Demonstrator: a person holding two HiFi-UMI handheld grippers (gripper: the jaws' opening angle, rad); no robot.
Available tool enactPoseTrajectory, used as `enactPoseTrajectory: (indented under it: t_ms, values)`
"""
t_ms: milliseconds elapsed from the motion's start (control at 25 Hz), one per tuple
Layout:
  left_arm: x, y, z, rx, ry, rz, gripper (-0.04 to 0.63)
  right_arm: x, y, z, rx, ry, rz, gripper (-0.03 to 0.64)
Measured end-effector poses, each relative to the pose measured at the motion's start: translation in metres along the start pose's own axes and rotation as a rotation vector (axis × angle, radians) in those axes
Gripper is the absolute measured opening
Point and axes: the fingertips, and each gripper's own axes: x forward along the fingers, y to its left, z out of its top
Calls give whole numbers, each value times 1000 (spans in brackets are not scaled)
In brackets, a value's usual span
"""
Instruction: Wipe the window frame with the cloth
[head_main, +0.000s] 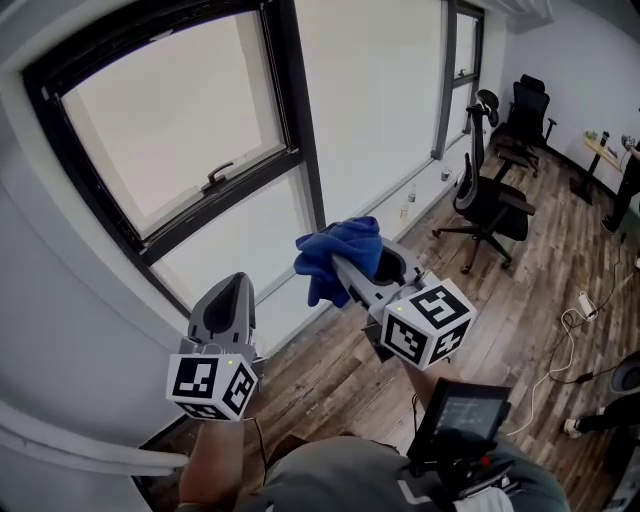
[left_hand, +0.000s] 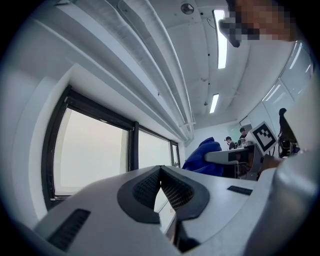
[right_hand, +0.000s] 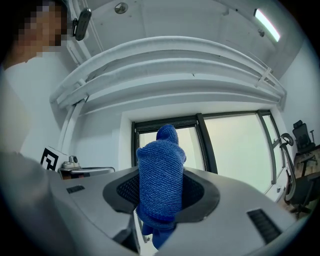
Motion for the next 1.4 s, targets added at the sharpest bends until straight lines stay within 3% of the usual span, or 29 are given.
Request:
enactPoseTrajectory:
  t_ms: [400,800,1160,1400]
  values:
    - [62,29,-15,1,1,-25,8,50,-39,-15,4,6,-12,173]
    - [138,111,-25,-28,-41,-59,8,147,-67,-16,-47,9,-49,173]
    - [203,202,-37,-47,-31,-85,8,252,-90,-26,-34,28,-88,173]
    - [238,236,-50,-87,-19,-92,8,299,-104,-36,-28,51,-87,173]
